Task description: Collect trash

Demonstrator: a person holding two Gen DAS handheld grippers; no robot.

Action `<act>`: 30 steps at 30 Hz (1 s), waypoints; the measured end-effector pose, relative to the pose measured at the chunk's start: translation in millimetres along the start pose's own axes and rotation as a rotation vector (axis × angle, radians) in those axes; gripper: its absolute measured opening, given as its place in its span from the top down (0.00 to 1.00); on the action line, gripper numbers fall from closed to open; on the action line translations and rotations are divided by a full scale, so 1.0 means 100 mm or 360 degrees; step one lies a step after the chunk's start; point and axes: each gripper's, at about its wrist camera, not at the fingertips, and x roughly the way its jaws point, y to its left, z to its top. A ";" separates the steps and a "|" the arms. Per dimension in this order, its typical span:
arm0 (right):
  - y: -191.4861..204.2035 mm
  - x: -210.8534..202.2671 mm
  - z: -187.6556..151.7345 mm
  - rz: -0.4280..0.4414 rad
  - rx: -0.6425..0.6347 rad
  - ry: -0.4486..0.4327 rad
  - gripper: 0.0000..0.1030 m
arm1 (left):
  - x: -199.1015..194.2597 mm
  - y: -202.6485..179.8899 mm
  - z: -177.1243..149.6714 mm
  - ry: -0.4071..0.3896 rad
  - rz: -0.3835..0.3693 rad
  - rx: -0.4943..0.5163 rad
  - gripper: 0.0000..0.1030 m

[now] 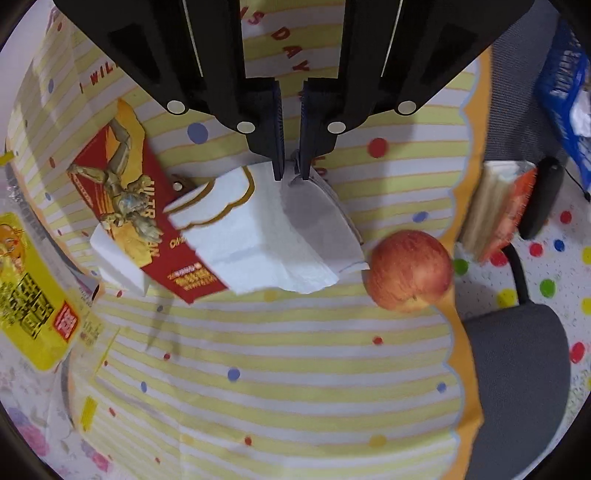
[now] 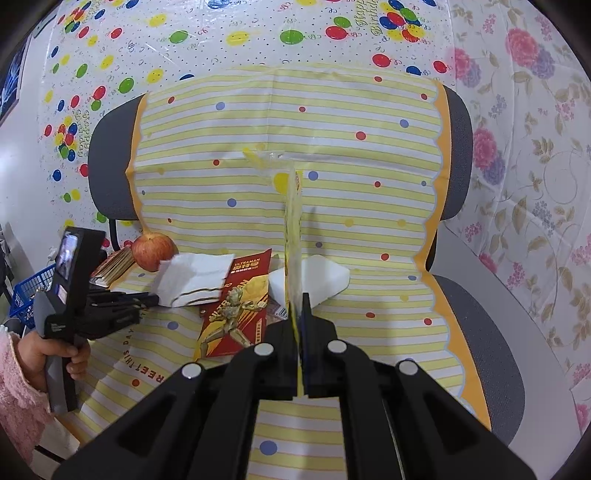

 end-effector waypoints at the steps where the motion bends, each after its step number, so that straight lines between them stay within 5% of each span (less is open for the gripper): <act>1: 0.01 -0.01 0.00 0.0003 -0.0002 0.0002 0.99 | -0.08 0.02 0.01 -0.0026 0.0009 0.0019 0.92; 5: 0.05 -0.04 0.00 0.0019 -0.0007 -0.0006 0.99 | -0.46 0.04 0.02 -0.0093 0.0083 0.0172 0.92; 9: 0.12 -0.07 0.00 0.0044 -0.0008 -0.0014 0.99 | -0.60 -0.02 -0.04 -0.0010 0.0268 0.0365 0.92; 13: 0.18 -0.10 -0.02 0.0058 -0.0026 -0.0008 0.99 | -0.60 -0.02 -0.12 0.0022 0.0280 0.0399 0.84; 20: 0.15 -0.13 -0.04 0.0040 -0.0023 0.0008 0.99 | -0.46 0.00 -0.03 -0.0059 -0.0106 0.0159 0.73; 22: 0.13 -0.13 -0.05 0.0039 -0.0011 0.0016 0.99 | -0.40 -0.11 0.00 -0.0056 -0.0194 0.0147 0.49; 24: 0.09 -0.13 -0.06 0.0040 0.0002 0.0022 0.99 | -0.40 -0.21 0.00 -0.0100 -0.0209 0.0170 0.38; 30: 0.03 -0.11 -0.09 0.0033 0.0016 0.0041 0.99 | -0.38 -0.36 0.11 -0.0206 -0.0260 0.0181 0.37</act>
